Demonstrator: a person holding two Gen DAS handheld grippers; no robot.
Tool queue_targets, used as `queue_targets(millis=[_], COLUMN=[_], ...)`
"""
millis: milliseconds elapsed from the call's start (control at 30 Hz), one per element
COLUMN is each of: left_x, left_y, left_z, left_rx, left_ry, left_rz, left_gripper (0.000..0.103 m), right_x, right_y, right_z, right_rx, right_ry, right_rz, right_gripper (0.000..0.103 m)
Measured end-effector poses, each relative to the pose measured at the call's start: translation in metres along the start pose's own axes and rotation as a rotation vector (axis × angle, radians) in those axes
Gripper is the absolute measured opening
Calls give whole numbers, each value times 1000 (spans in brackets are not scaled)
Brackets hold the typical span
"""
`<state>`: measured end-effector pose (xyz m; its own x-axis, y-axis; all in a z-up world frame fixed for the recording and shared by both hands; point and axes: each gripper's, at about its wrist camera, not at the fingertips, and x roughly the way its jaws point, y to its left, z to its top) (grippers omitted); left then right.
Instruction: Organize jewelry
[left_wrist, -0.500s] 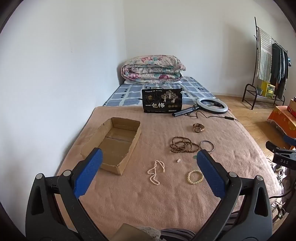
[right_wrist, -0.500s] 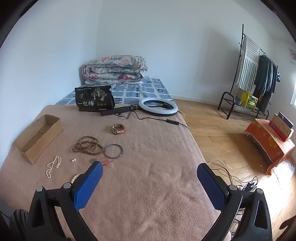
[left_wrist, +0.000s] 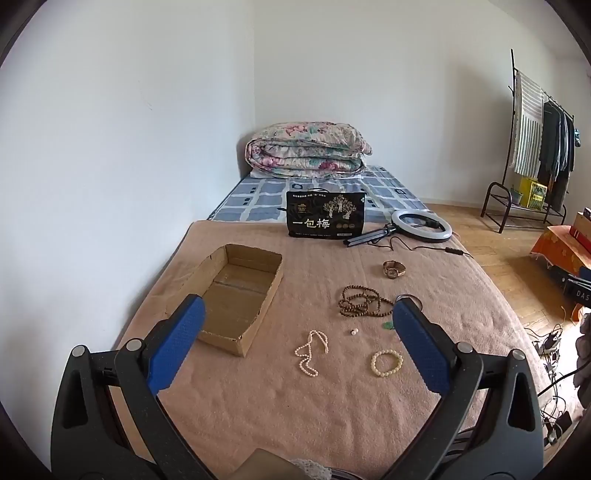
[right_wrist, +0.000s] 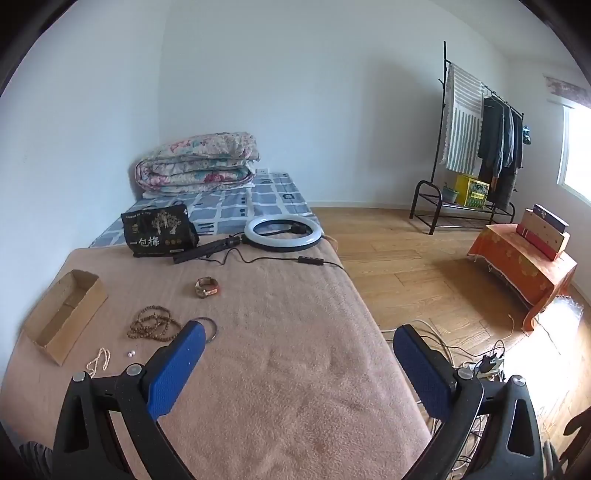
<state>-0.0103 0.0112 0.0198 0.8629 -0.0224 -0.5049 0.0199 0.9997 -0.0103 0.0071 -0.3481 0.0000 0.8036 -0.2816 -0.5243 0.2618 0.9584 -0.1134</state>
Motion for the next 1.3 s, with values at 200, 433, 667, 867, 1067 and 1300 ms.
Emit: queue_targets(millis=[200,433,667,867,1067,1300], left_x=[-2,0,14,20,21,19], left_y=[3,4,5,6,6,5], left_z=[2,1,-2,-6,-3,-2], left_rx=[-11,-20,-26,-17,-18,-18], left_ry=[-10,-6,11,8,10,7], left_rz=[3,1,13,22,21,20], left_gripper=[103,103,103,103,103,103], right_x=[-18,-23,-9,1,1,-2], right_y=[-7,6,34,46,55,56], right_z=[22,26,11,0,-4,-5], right_rx=[-23,-25,-71,-83,-93,-107], right_ry=[-52,-75,-47,-17,-9,-4], right_rz=[-27,14,45,71,86,83], right_gripper=[103,103,103,103,103,103])
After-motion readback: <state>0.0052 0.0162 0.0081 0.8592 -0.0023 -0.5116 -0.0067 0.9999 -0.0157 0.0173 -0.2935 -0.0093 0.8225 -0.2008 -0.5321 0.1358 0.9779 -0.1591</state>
